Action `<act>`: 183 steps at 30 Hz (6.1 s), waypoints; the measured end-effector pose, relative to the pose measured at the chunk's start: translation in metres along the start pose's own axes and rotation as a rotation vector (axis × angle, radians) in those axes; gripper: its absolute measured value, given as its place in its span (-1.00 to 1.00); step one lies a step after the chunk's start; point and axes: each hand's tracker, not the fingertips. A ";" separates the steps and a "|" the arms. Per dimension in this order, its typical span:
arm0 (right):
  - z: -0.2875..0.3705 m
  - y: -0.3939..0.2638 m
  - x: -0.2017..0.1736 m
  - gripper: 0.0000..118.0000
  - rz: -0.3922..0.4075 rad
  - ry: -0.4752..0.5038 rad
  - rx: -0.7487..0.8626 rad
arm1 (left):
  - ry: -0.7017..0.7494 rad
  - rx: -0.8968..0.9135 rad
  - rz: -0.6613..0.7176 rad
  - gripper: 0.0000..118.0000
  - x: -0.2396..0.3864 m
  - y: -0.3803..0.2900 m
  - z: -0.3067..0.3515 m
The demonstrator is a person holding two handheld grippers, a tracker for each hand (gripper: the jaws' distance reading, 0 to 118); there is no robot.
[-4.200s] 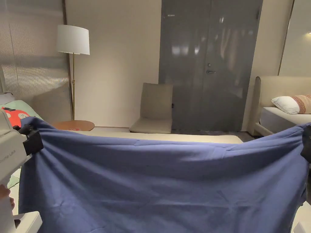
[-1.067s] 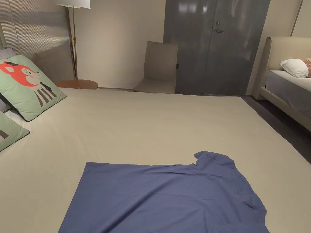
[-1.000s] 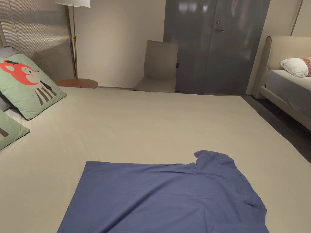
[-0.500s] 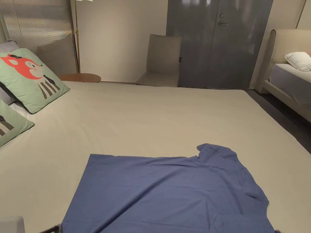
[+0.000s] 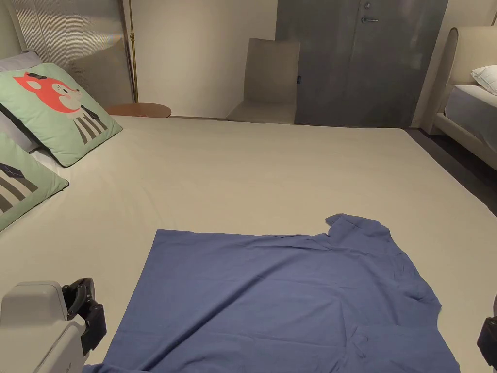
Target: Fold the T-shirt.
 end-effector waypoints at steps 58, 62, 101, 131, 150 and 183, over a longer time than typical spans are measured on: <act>-0.160 -0.034 0.027 -0.95 -0.068 0.105 -0.391 | -0.036 -0.325 0.180 -0.99 -0.017 0.014 -0.162; -0.211 -0.047 0.011 -0.95 -0.035 0.084 -0.476 | -0.010 -0.389 0.174 -0.99 -0.005 0.009 -0.211; -0.119 -0.026 -0.003 -0.99 0.045 0.064 -0.213 | -0.043 -0.258 0.039 -0.99 0.000 -0.015 -0.120; -0.188 -0.103 0.026 -0.68 -0.023 0.125 -0.718 | -0.059 -0.526 0.091 -0.90 -0.011 -0.055 -0.159; -0.089 -0.073 0.060 -0.76 0.058 0.146 -0.790 | -0.018 -0.706 0.098 -0.92 -0.042 -0.068 -0.076; -0.091 0.023 -0.039 -0.99 -0.018 0.125 -0.110 | -0.169 -0.086 -0.033 -1.00 0.049 0.050 -0.092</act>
